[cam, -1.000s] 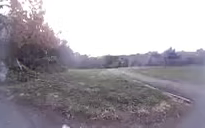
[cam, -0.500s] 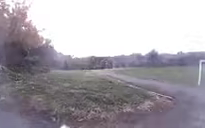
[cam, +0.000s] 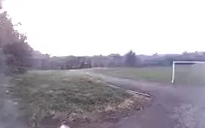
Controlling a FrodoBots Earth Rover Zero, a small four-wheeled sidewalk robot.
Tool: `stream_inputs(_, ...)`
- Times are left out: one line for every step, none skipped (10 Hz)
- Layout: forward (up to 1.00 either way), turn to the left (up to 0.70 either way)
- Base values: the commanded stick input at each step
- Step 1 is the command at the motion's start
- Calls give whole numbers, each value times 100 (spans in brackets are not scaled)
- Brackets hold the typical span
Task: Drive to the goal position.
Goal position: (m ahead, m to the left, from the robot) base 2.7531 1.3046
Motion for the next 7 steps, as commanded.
stream_inputs(0, -45)
stream_inputs(0, -45)
stream_inputs(0, -45)
stream_inputs(0, -45)
stream_inputs(0, -45)
stream_inputs(0, -19)
stream_inputs(0, -11)
